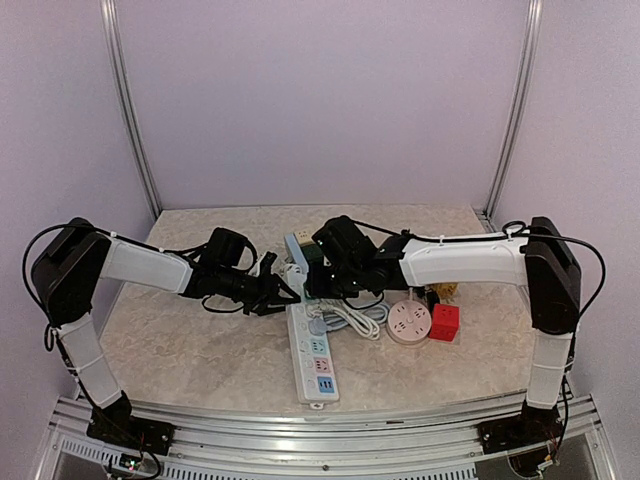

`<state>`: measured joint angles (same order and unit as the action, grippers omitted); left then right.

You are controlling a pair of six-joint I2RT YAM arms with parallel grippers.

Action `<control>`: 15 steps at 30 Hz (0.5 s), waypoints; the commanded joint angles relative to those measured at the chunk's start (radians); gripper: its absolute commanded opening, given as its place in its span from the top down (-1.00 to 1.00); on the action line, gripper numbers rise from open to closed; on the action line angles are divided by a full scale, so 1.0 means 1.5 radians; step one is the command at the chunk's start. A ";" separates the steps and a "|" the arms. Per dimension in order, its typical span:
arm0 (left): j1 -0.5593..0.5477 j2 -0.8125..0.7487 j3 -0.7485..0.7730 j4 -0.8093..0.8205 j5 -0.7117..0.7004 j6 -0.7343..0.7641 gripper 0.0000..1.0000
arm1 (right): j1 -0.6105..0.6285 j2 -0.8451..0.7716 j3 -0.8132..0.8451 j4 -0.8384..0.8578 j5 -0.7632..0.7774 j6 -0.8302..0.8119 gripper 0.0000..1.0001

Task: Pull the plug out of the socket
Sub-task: Remove the plug from the socket.

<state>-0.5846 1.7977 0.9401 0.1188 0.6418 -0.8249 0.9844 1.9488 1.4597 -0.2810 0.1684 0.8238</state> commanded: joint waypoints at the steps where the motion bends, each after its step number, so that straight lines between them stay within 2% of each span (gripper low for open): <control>1: -0.005 -0.002 0.002 -0.022 -0.027 0.058 0.92 | -0.010 -0.028 -0.012 0.053 -0.015 0.003 1.00; 8: -0.005 -0.005 0.003 -0.023 -0.029 0.060 0.93 | -0.027 -0.038 -0.040 0.088 -0.053 0.009 1.00; 15: -0.005 -0.005 0.003 -0.025 -0.029 0.062 0.94 | -0.032 -0.050 -0.051 0.091 -0.041 0.006 1.00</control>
<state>-0.5846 1.7977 0.9401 0.1112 0.6315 -0.8291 0.9501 1.9331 1.4044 -0.2047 0.1017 0.8310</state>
